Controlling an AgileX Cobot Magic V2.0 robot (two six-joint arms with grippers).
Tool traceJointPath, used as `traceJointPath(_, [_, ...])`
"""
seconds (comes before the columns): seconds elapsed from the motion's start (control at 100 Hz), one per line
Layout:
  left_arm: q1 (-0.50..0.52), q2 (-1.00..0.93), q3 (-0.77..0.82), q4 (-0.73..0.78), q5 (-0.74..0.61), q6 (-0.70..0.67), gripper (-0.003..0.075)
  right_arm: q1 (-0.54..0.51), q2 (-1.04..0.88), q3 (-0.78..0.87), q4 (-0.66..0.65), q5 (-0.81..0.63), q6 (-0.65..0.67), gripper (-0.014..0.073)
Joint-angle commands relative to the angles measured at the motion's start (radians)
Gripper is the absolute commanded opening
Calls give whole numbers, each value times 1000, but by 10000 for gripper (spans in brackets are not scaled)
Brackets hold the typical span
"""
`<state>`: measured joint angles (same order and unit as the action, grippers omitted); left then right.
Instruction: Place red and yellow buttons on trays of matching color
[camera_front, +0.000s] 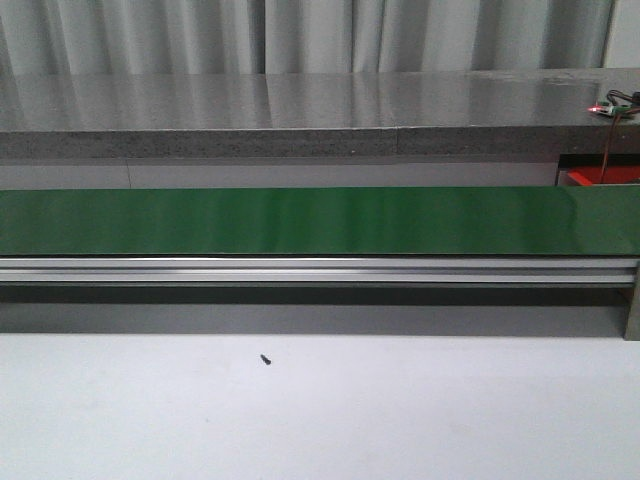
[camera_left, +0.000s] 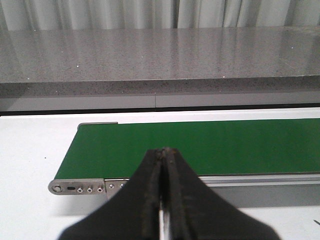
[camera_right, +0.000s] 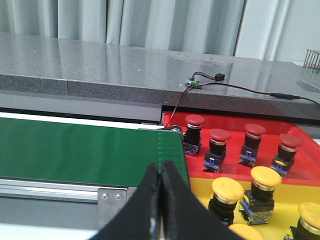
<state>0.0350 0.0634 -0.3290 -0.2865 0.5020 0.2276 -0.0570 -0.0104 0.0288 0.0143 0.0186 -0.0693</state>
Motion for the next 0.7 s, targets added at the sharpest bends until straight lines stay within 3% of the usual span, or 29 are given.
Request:
traceJointPath(0.0, [-8,-13,10,-8,-118,-1,-19,3,-18,-18,-5,-76,-8,-67])
traceJointPath(0.16, [-17,-36,118,118,-357,-80,-19,3,-18,-18,-5,-76,-8,-67])
traceJointPath(0.29, [-66,-45,195,287,-481,-255,-19,3,-18,-18,-5,-76,-8,-67])
traceJointPath(0.35, [-91,-45,228,318,-534,-276,-19,3,-18,-18,-5,-76,-8,-67])
traceJointPath(0.69, [-103,-107,374,302,-558,-274,-19,3,-18,-18,-5,-76,-8,-67])
